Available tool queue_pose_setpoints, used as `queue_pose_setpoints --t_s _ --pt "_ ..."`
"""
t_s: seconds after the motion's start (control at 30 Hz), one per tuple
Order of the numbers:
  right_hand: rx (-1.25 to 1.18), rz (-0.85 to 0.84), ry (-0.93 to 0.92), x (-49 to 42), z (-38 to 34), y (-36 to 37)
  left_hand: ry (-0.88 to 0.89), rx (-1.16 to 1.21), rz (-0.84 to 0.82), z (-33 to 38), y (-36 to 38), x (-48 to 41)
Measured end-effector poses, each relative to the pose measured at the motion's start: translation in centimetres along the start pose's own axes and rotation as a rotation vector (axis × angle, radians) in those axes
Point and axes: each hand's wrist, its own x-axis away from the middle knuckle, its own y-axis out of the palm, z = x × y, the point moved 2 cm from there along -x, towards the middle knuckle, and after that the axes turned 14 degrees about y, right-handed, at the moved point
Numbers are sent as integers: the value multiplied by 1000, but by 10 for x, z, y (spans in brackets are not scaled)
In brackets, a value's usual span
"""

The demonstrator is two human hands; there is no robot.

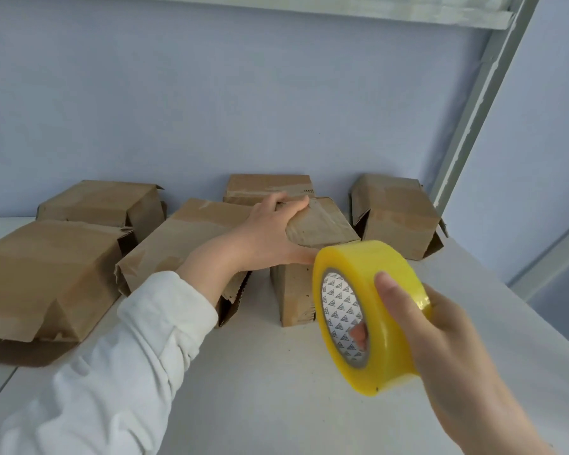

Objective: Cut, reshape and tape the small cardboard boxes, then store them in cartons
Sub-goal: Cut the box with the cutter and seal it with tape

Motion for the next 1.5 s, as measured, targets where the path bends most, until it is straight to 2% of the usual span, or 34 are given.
queue_pose_setpoints --t_s 0.1,0.23,0.33,0.43,0.53,0.6,0.73,0.8,0.87,0.93,1.07,1.13,1.3,1.4,1.5 --pt "-49 -18 11 -2 3 -4 17 26 -106 6 -6 1" --pt "-40 -52 -85 4 -12 -18 65 21 -122 20 -13 -3" --pt "-16 -86 -236 10 -39 -27 23 303 -114 24 -11 -2" --pt "39 -218 -255 2 -56 -28 -30 451 -125 21 -2 2" --pt "63 -272 -215 -15 -61 -29 12 507 -54 16 2 6" --pt "74 -258 -246 -24 -67 -28 65 631 28 13 4 7" --pt "45 -107 -321 -43 -74 -23 211 889 227 2 8 10" --pt "41 -3 -316 -57 -74 -20 199 863 312 1 14 6" --pt "-5 32 -316 -69 -70 -20 143 809 458 3 21 2" --pt "-9 -18 -356 -77 -62 -18 108 771 583 -1 30 -3" --pt "42 -93 -405 -90 -41 -11 35 711 710 -10 33 -16" --pt "0 -110 -382 -92 -40 -3 11 663 705 -16 35 -20" --pt "26 -98 -402 -86 -35 23 -47 687 513 -25 46 -23" --pt "-65 -111 -365 -89 -31 14 -63 721 480 -17 46 -27" --pt "-110 -192 -311 -91 -22 7 -99 694 495 -17 54 -29"
